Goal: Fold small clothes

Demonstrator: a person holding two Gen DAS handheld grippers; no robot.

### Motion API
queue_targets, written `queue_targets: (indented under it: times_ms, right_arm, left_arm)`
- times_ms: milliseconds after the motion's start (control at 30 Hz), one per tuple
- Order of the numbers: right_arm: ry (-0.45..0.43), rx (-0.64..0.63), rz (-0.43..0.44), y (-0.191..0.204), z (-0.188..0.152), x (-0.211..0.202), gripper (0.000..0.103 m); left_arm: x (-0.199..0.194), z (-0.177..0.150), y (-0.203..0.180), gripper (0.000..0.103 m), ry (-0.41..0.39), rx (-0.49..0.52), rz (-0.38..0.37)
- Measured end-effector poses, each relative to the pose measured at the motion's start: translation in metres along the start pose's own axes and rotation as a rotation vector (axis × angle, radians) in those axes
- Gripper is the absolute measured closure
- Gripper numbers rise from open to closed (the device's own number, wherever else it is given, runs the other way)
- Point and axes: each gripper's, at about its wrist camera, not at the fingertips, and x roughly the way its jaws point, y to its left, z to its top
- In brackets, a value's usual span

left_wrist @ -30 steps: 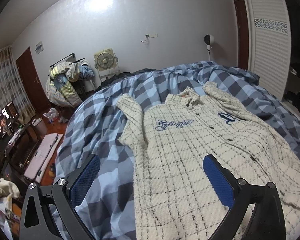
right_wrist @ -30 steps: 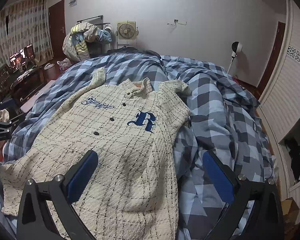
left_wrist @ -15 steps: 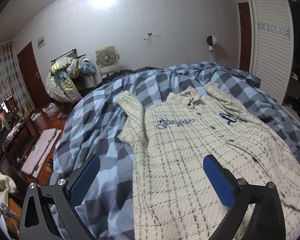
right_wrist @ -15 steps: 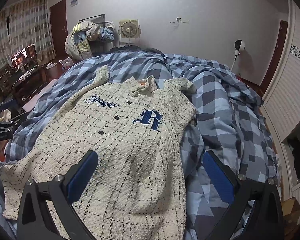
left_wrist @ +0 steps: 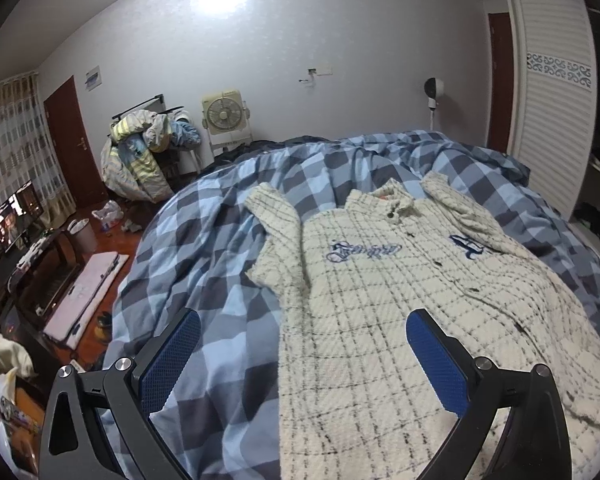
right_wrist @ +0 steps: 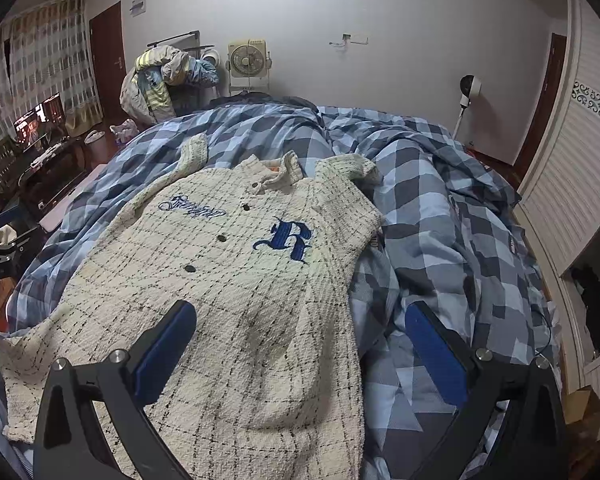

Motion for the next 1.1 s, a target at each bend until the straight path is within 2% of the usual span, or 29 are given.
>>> queue_targets:
  times_ms: [267, 367, 467, 633, 733, 900, 1100]
  right_arm:
    - [-0.028, 0.018, -0.002, -0.021, 0.023, -0.001, 0.001]
    - [-0.015, 0.018, 0.007, -0.032, 0.040, 0.009, 0.001]
    - [0.008, 0.018, -0.038, -0.040, 0.063, 0.029, 0.001]
    - [0.103, 0.048, -0.079, -0.056, 0.100, 0.092, 0.001]
    - [0.181, 0.067, -0.091, -0.060, 0.114, 0.137, 0.001]
    - [0.287, 0.024, -0.191, -0.048, 0.131, 0.207, 0.001]
    - [0.385, 0.067, -0.179, -0.029, 0.146, 0.268, 0.001]
  left_arm:
    - [0.005, 0.001, 0.031, 0.000, 0.010, -0.072, 0.020]
    - [0.012, -0.002, 0.040, 0.000, 0.031, -0.100, 0.010]
    - [0.020, -0.005, 0.042, 0.000, 0.052, -0.106, 0.012]
    - [0.034, -0.010, 0.039, 0.000, 0.081, -0.094, -0.003]
    - [0.043, -0.013, 0.039, 0.000, 0.106, -0.110, -0.043]
    - [0.050, -0.018, 0.042, 0.000, 0.124, -0.130, -0.055]
    - [0.053, -0.021, 0.048, 0.000, 0.132, -0.136, -0.046]
